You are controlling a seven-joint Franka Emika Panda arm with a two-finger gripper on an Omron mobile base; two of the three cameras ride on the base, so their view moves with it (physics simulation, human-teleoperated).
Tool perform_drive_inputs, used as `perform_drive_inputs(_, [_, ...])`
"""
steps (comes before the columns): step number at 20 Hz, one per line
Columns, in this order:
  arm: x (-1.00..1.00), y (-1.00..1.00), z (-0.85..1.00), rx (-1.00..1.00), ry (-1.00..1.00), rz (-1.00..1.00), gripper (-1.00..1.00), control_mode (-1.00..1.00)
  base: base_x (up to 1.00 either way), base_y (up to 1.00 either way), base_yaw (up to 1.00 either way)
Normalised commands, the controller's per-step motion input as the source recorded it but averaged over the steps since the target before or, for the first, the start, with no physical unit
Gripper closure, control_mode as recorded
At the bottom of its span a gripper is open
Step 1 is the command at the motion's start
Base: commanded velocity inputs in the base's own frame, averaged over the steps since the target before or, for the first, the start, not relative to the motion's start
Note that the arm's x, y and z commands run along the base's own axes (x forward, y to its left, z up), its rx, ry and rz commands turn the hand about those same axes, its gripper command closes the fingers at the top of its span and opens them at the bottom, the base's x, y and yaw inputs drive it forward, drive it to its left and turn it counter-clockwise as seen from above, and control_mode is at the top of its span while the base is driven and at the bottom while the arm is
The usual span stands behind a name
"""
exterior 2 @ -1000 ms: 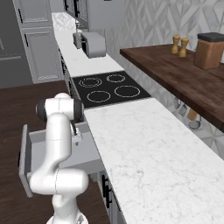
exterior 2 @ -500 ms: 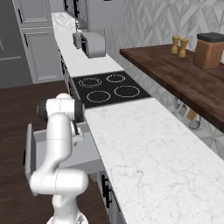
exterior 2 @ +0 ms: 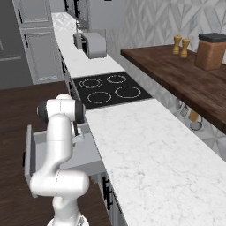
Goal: Take a straw from the drawer in front and place it inside the glass cup on the dining counter.
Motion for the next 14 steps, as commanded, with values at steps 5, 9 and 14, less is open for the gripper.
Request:
perform_drive_inputs(5, [-0.49, 0.28, 0.64, 0.0, -0.25, 0.0, 1.0, -1.0, 0.0, 0.0, 0.0])
perform_drive_inputs(9, [-0.73, 0.07, 1.0, 0.0, -0.27, 0.0, 1.0, -1.0, 0.0, 0.0, 0.0])
perform_drive_inputs(14, [-0.6, 0.0, 1.0, 0.01, -0.24, 0.0, 1.0, -1.0, 0.0, 0.0, 0.0])
